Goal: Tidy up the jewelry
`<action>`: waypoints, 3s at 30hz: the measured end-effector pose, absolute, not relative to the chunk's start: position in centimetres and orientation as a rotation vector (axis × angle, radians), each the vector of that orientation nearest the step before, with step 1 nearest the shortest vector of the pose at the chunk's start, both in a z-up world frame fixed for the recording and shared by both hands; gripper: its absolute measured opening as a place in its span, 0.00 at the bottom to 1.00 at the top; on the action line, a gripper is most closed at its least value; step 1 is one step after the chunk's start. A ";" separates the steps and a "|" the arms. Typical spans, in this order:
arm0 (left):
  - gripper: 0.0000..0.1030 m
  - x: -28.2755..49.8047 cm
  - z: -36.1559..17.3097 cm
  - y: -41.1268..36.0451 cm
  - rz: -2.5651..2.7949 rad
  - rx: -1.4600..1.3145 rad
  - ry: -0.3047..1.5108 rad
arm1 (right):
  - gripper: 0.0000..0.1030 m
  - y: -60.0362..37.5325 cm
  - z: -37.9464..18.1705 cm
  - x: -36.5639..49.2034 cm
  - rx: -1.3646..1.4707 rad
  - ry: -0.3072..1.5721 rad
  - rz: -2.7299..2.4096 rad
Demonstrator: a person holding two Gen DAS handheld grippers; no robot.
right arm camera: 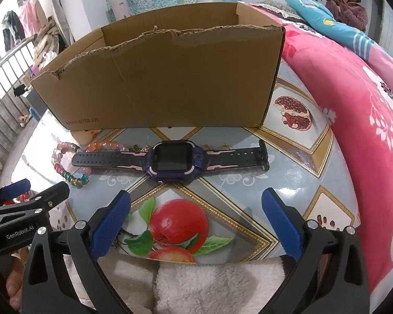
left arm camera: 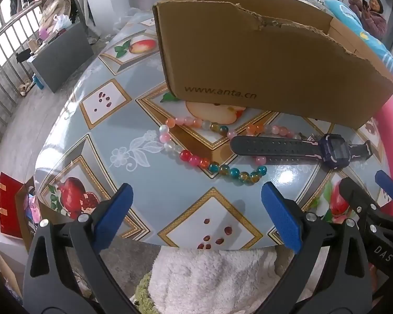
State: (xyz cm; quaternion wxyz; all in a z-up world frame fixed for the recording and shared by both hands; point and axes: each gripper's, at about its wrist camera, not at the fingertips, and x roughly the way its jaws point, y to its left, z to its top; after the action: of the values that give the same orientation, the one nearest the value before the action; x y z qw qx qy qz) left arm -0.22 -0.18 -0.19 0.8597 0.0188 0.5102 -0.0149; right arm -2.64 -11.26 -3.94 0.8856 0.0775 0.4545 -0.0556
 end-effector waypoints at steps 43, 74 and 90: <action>0.92 -0.3 -0.1 -0.6 -0.031 0.044 1.069 | 0.95 -11.7 -3.6 -2.9 0.165 0.935 -0.132; 0.92 -0.2 0.0 -1.0 -0.039 0.071 1.047 | 0.95 -12.4 -3.2 -2.8 0.149 0.890 -0.147; 0.92 -0.6 1.5 0.0 -0.294 0.082 0.872 | 0.95 -13.4 -2.5 -2.7 0.103 0.792 -0.003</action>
State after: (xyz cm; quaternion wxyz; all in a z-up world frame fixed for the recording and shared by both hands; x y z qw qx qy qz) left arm -0.60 0.00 1.54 0.8952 0.0396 0.4207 -0.1419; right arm -2.69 -13.40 -2.53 0.9213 0.0504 0.3855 -0.0016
